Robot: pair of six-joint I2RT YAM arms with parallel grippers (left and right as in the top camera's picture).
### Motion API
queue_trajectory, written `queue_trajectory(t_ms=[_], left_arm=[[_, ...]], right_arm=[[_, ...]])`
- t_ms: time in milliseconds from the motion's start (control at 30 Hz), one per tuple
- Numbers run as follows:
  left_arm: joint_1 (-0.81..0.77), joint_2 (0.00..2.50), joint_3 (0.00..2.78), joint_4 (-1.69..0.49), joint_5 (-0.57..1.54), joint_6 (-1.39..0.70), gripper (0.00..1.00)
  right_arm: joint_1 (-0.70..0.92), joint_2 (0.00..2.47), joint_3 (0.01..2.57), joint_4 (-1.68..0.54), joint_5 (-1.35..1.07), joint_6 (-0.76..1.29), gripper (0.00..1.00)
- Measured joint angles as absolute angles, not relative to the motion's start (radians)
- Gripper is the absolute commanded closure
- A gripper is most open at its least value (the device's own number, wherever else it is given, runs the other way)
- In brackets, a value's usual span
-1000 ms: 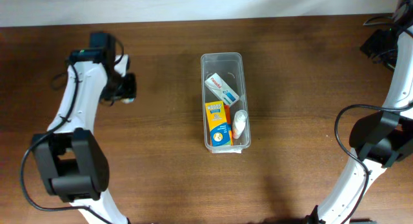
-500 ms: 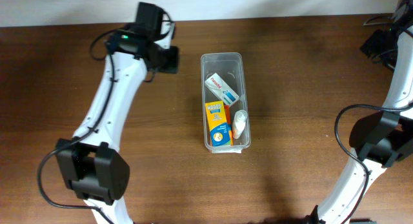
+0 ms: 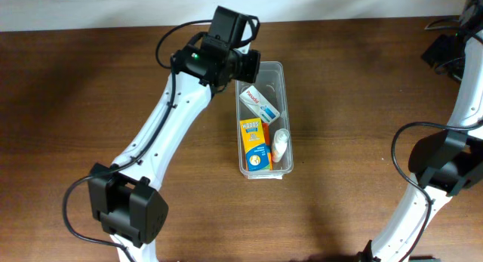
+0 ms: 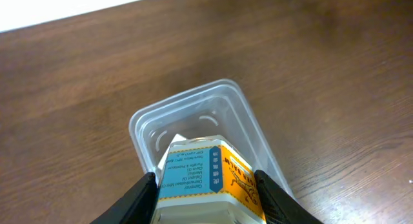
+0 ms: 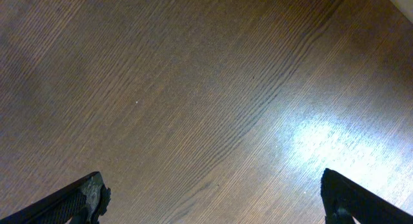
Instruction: Pack container
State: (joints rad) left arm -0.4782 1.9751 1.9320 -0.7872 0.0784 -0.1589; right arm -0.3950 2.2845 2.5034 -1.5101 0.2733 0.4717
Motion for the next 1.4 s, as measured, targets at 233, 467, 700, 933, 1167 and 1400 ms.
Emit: queue_trajectory(t_ms=[233,467,700,933,1167,1400], left_arm=[[-0.485,2.022,1.934,-0.758,0.078,-0.162,0.63],[-0.485,2.096,1.934,-0.737,0.078,-0.17,0.63],[-0.489,2.151,1.934,-0.707,0.078,-0.181,0.63],[-0.497,2.206,1.934,-0.705,0.078,-0.184,0.63],[-0.52,2.218,1.934,-0.705,0.078,-0.185,0.63],[-0.524,2.254,1.934,-0.707,0.079,-0.185,0.63]], right_arm=[[-0.395,2.284,2.504,-1.51,0.273,0.471,0.02],[-0.395,2.284,2.503,-1.51,0.273,0.471,0.02],[-0.395,2.284,2.503,-1.51,0.273,0.471,0.02],[-0.395,2.284,2.503,-1.51,0.273,0.472,0.01],[-0.395,2.284,2.503,-1.51,0.273,0.471,0.02],[-0.395,2.284,2.503,-1.51,0.273,0.471,0.02]])
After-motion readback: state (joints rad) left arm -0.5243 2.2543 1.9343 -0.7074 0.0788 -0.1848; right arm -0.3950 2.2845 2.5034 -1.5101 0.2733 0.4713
